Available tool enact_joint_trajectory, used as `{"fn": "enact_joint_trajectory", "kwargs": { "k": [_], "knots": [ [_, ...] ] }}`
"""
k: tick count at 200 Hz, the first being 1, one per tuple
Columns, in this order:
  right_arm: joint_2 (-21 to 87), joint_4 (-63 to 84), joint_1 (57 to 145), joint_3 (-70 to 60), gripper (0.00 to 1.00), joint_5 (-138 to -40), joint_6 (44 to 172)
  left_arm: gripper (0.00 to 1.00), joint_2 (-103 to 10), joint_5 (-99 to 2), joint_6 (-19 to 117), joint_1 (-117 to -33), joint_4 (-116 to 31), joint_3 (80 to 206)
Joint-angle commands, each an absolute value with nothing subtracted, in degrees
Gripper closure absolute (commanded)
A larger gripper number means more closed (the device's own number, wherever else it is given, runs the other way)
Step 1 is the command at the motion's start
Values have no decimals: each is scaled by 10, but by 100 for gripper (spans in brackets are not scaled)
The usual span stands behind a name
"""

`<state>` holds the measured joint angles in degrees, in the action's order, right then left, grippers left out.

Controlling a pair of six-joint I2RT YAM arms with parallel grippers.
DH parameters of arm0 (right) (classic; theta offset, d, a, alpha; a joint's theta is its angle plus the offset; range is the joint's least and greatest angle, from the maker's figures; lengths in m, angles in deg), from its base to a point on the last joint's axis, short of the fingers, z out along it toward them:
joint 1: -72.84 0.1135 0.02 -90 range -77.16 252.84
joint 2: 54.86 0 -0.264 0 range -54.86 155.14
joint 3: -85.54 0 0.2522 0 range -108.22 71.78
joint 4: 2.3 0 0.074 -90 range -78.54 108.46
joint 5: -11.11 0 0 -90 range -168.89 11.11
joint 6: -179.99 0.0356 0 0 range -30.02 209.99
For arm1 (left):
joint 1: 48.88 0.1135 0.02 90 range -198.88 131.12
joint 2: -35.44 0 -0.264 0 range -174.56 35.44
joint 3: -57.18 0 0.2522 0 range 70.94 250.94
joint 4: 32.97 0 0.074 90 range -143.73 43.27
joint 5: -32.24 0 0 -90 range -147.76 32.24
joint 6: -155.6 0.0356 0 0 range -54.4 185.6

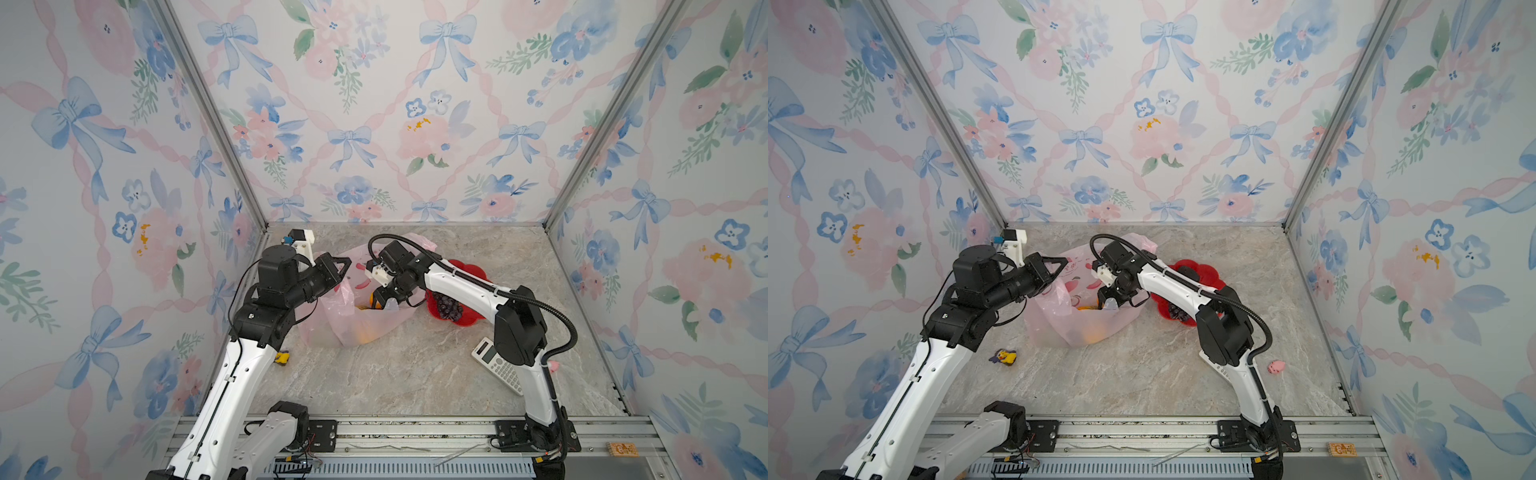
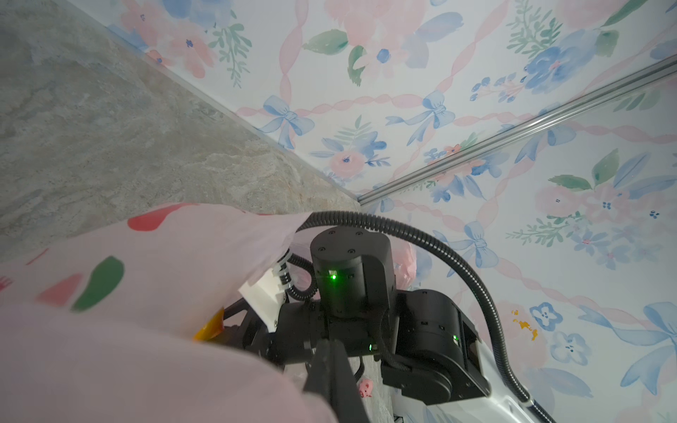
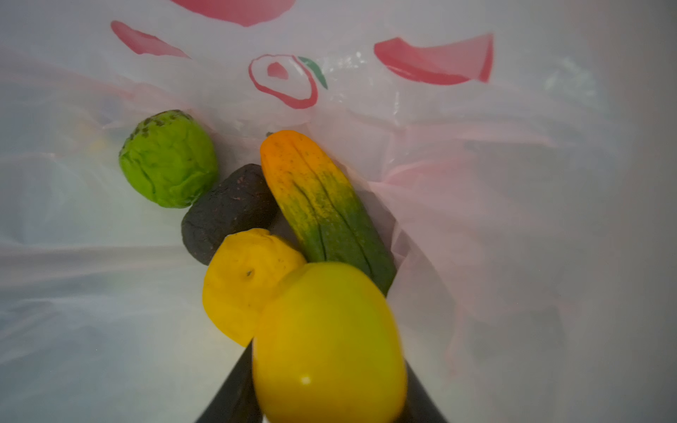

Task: Place the fruits into the plastic bag
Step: 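Open the right gripper to release the mango inside the bag, then withdraw the right gripper from the bag and move it over the bowl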

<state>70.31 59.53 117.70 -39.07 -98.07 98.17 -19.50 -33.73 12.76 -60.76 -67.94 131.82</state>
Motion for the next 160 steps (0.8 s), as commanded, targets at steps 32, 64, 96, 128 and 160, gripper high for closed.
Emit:
{"fn": "enact_joint_trajectory", "kwargs": {
  "k": [32,64,96,128,160],
  "knots": [
    [736,658,1148,-431,48,-996,999,100,-200,-324,126,-611,-650,1302],
    [726,659,1141,-430,39,-1005,1004,100,-216,-320,133,-610,-649,1311],
    [709,663,1141,-431,35,-1011,1006,100,-228,-315,136,-610,-647,1319],
    [681,668,1142,-435,34,-1018,1012,100,-227,-317,137,-610,-646,1320],
    [645,667,1143,-441,34,-1047,1020,100,-225,-318,136,-610,-643,1320]
  ]
}}
